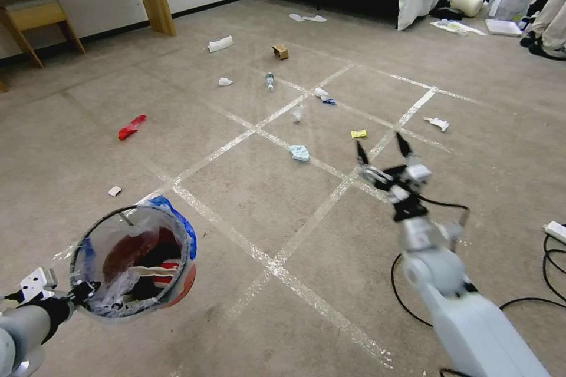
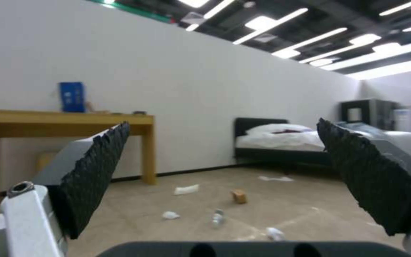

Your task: Pick up the trash bin and place the garbage on the floor into it.

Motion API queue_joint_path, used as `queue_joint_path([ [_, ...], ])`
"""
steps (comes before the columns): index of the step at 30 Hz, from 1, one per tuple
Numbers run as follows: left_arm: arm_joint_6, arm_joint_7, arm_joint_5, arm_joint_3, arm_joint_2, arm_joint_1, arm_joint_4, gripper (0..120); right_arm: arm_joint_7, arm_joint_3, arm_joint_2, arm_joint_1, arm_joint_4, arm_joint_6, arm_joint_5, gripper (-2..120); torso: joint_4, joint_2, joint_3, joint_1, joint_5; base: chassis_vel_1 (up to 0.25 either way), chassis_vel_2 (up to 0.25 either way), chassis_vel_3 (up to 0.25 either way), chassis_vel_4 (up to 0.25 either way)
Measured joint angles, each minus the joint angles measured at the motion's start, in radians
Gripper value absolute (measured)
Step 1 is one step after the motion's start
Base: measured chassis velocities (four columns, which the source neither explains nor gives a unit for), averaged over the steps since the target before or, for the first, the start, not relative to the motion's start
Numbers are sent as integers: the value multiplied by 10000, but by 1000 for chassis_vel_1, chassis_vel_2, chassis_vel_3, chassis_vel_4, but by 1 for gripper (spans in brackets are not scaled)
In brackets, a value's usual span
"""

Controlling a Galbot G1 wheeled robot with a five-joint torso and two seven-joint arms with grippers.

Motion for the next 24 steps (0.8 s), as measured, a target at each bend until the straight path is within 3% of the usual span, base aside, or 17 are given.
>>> queue_joint_path([
  [9, 0, 33, 2, -6, 111, -26, -107, 0, -512, 1267, 712, -1510, 347, 742, -428, 100, 1, 0, 1, -1, -2, 0, 0, 0, 0],
  [24, 65, -334, -440, 47, 138, -156, -138, 0, -1049, 2132, 1322, -2617, 825, 1389, -750, 100, 1, 0, 2, 0, -3, 0, 0, 0, 0],
])
